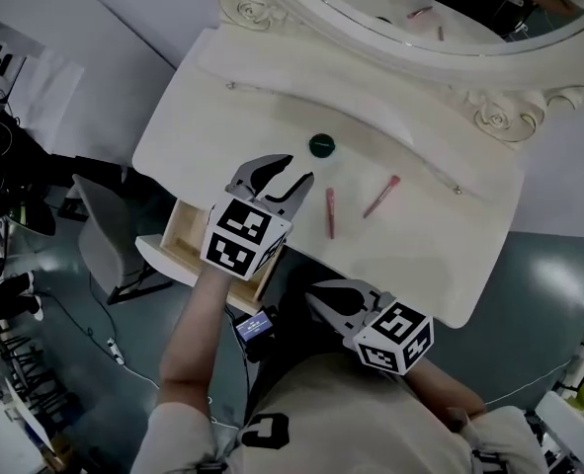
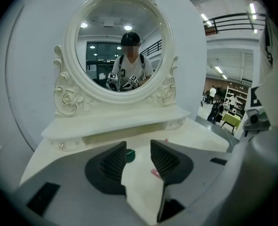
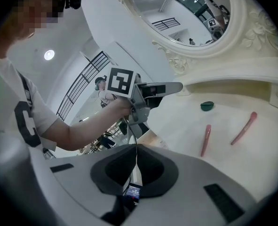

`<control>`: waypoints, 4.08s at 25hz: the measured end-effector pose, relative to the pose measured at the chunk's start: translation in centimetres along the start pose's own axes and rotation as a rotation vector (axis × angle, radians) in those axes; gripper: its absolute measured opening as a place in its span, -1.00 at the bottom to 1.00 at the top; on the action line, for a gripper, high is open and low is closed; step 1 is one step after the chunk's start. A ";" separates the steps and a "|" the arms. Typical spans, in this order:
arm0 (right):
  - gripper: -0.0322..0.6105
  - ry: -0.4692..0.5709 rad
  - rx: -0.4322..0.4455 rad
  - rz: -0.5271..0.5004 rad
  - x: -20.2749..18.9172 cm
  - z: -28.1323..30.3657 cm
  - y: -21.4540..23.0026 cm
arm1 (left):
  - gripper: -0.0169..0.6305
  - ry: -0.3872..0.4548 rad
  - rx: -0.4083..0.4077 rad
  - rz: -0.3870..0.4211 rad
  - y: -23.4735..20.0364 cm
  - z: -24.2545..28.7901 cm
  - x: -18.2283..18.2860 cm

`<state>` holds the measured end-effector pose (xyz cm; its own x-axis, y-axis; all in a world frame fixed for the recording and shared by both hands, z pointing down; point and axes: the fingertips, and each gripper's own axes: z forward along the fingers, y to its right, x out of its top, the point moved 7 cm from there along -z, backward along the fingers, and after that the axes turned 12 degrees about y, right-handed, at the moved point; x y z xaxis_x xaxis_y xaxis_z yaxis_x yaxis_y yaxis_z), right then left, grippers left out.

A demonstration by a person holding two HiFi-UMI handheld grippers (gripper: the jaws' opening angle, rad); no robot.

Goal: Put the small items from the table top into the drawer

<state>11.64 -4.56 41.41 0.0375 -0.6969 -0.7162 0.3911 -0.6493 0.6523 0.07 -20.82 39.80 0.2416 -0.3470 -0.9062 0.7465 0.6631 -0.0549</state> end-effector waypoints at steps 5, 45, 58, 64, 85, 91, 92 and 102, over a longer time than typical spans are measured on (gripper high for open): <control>-0.81 0.014 -0.004 0.036 0.2 -1.8 2.1 | -0.31 -0.064 0.004 0.057 0.0 3.8 -0.3; -0.81 0.014 -0.132 0.112 -0.9 -2.5 3.5 | -0.53 -0.270 -0.085 0.149 -3.6 13.6 -7.9; -0.81 0.033 -0.148 0.108 -1.0 -3.1 3.2 | -0.77 -0.285 -0.072 0.159 -3.9 13.7 -7.7; -0.81 0.042 -0.159 0.108 -1.0 -3.2 3.0 | -0.77 -0.275 -0.071 0.135 -4.0 13.7 -7.6; -0.81 0.054 -0.168 0.061 -1.4 -2.0 0.0 | -0.77 -0.162 -0.030 0.113 -4.0 8.8 -5.6; -0.81 0.058 -0.169 0.028 -1.5 -1.9 -1.6 | -0.77 -0.151 -0.018 0.125 -3.9 6.5 -5.5; -0.81 0.059 -0.169 0.024 -1.5 -1.9 -1.9 | -0.77 -0.149 -0.017 0.126 -3.8 6.1 -5.5; -0.81 0.056 -0.164 -0.016 -2.0 -1.2 -5.1 | -0.77 -0.126 -0.009 0.135 -3.7 2.6 -4.9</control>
<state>10.68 0.51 39.19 0.0793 -0.6658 -0.7419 0.5368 -0.5986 0.5946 -2.22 -23.29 45.50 0.4149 -0.3344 -0.8462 0.6969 0.7148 0.0592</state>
